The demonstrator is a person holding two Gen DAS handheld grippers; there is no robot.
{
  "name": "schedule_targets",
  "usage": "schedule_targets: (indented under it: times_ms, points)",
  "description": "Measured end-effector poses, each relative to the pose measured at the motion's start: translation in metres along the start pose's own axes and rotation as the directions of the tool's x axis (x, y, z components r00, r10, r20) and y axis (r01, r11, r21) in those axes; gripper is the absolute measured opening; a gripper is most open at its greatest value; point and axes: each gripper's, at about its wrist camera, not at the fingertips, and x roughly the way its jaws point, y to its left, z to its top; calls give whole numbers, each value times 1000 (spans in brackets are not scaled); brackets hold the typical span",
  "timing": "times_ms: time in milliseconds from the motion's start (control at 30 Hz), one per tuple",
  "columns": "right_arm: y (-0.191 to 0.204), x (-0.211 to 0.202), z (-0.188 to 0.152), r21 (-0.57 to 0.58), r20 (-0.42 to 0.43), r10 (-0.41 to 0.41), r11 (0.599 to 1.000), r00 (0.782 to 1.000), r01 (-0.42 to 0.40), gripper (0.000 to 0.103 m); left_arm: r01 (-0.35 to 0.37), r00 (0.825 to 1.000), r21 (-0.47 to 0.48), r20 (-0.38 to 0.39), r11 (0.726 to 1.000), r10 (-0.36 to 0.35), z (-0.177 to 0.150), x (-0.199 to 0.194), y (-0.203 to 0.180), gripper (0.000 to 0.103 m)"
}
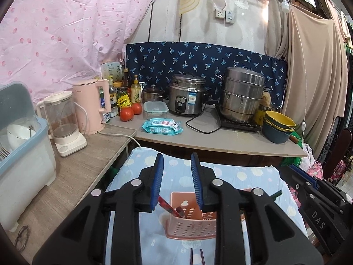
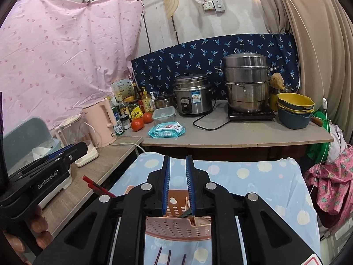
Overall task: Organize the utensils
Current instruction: 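Move both tools back down to the remaining dark red chopsticks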
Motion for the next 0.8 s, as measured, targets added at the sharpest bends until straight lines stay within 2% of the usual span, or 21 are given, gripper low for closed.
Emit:
schedule_targets:
  times_ms: [267,500,800]
  points:
    - [6,-21,-23,-25,-17,-8,1000,1000,7,15,-2,1000,24,-13,1000,2,-17,-17,-4,24]
    - [10,-37,-57,-58,-60,-28,998,998,24,15,-9,999,37,-53,999,11,-46,-26,-3,24]
    - [1,-53,-120,-37,-178,-36,999,983,30,15,-11,982,33,-188,999,17,-113,-27,6,24]
